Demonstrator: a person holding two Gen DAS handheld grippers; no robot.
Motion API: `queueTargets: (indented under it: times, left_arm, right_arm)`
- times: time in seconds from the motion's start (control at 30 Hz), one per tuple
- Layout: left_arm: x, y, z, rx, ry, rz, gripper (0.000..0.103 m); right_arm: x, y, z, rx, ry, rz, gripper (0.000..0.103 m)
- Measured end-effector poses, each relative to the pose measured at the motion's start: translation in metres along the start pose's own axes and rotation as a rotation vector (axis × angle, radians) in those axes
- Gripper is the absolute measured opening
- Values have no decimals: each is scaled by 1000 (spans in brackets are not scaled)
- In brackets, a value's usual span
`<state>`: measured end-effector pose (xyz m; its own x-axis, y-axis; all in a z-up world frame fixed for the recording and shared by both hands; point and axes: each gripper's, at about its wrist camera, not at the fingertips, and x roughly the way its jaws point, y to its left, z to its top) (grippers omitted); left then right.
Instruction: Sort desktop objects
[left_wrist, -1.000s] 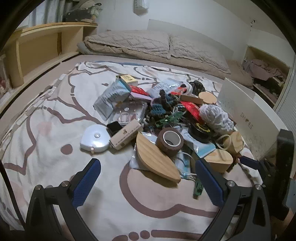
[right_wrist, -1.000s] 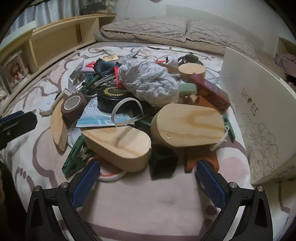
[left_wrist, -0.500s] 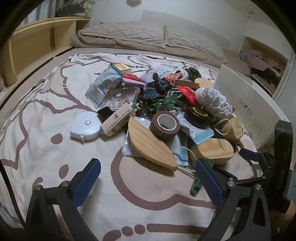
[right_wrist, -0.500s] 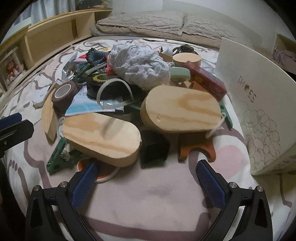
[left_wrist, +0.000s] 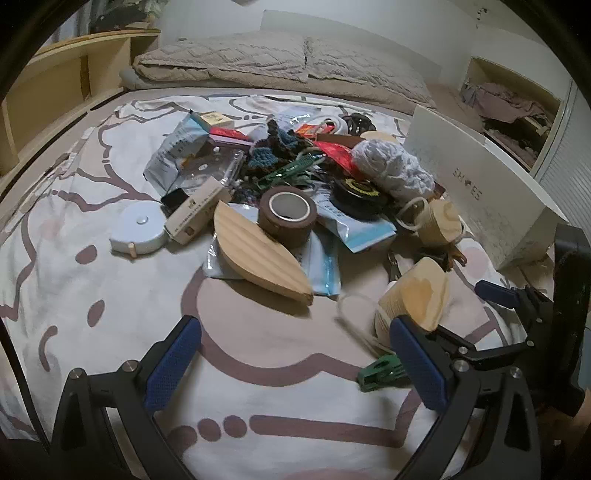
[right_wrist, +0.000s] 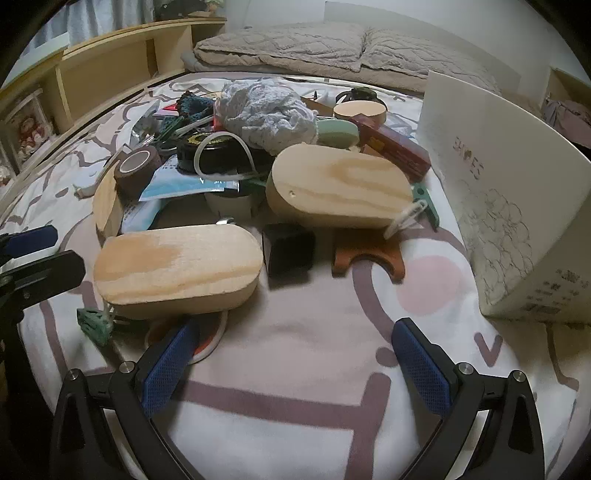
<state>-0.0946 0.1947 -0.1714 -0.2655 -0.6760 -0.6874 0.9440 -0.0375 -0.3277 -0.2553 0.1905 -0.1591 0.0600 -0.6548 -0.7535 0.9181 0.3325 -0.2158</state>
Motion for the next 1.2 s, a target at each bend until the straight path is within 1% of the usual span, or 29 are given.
queueTargets:
  times: [0.1, 0.13, 0.4, 0.57, 0.67, 0.73, 0.83, 1.03, 1.2]
  left_arm:
    - [1, -2, 0, 4, 2, 2, 103]
    - [1, -2, 0, 4, 2, 1, 103]
    - [1, -3, -1, 3, 4, -4, 103]
    - [1, -6, -1, 11, 4, -6, 103]
    - [1, -5, -1, 10, 4, -5, 103]
    - [0, -3, 0, -3, 1, -8, 103]
    - [-3, 3, 0, -27, -9, 0, 103]
    - [-6, 19, 2, -90, -22, 15, 103]
    - [-8, 23, 2, -98, -26, 22, 103]
  right_arm:
    - [-4, -1, -4, -3, -2, 0, 103]
    - [-4, -2, -5, 23, 1, -32, 103]
    - [-10, -6, -11, 37, 1, -17, 103]
    - [-12, -10, -2, 73, 45, 10, 103]
    - [-11, -7, 2, 63, 56, 3, 103]
    - [-11, -5, 6, 58, 50, -2, 103]
    - [-13, -2, 15, 58, 29, 15, 103]
    - [-4, 14, 35, -8, 15, 2, 103]
    - [10, 11, 46, 11, 19, 1, 103]
